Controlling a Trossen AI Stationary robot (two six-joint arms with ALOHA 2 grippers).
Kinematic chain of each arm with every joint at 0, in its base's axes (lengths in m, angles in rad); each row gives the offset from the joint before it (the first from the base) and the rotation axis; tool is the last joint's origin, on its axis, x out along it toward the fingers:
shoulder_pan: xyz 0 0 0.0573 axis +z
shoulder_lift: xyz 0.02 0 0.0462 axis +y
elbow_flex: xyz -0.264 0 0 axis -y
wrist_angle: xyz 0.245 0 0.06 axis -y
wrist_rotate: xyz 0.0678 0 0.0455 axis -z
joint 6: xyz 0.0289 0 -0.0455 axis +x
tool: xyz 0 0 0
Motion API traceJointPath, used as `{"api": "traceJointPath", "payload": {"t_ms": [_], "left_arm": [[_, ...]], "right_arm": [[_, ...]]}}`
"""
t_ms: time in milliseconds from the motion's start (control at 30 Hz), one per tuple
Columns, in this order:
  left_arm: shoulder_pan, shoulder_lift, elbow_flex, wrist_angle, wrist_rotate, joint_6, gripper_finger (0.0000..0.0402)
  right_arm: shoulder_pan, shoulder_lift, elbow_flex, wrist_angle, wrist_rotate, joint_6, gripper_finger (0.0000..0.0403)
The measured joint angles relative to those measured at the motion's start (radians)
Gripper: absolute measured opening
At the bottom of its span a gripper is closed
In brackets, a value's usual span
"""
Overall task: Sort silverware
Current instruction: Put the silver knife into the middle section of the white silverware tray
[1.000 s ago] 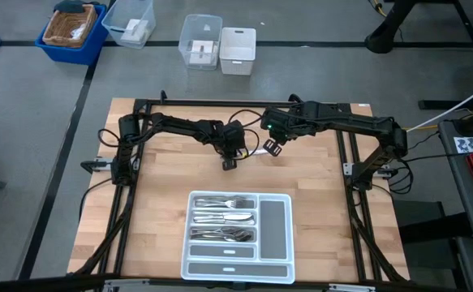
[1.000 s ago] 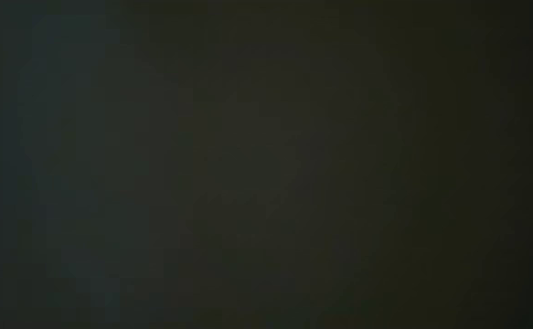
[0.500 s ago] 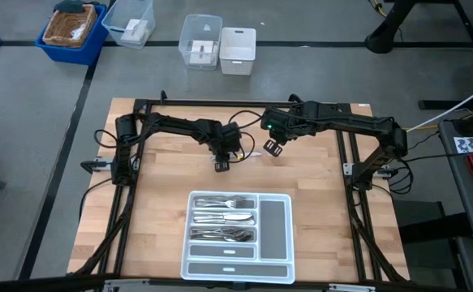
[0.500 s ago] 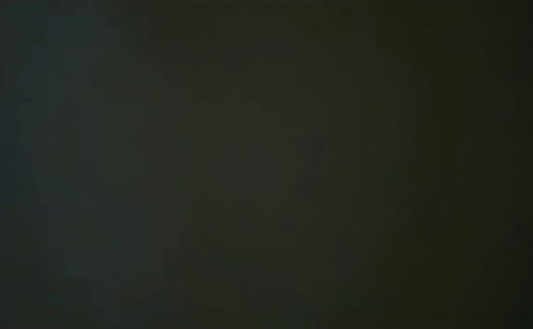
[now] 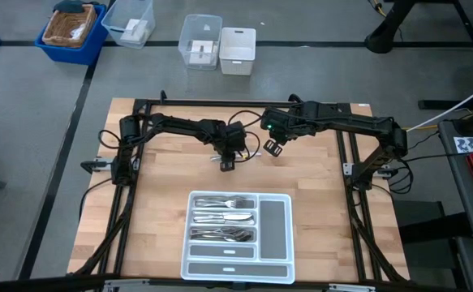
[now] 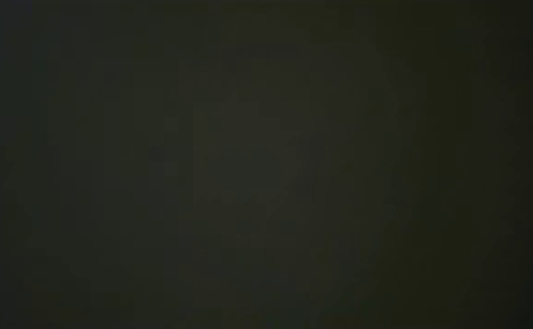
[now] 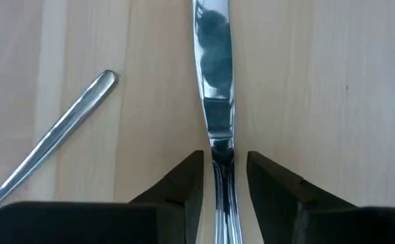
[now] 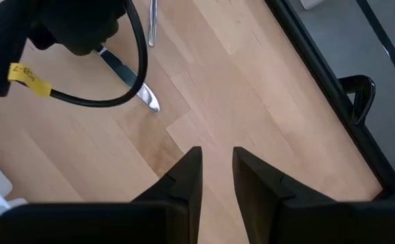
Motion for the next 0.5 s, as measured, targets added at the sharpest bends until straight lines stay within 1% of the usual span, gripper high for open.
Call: {"api": "traceJointPath", "payload": {"t_ms": [133,300,500], "left_arm": [[-0.004,-0.001,0.001,0.005,0.0,0.003,0.0094],[-0.004,0.031,0.005,0.018,0.002,-0.002,0.0089],[-0.003,0.05,0.009,-0.014,0.003,0.022,0.008]], "right_arm": [[0.0,0.0,0.0,0.0,0.0,0.0,0.0083],[0.0,0.0,0.0,0.0,0.0,0.0,0.0083],[0.0,0.0,0.0,0.0,0.0,0.0,0.0083]]}}
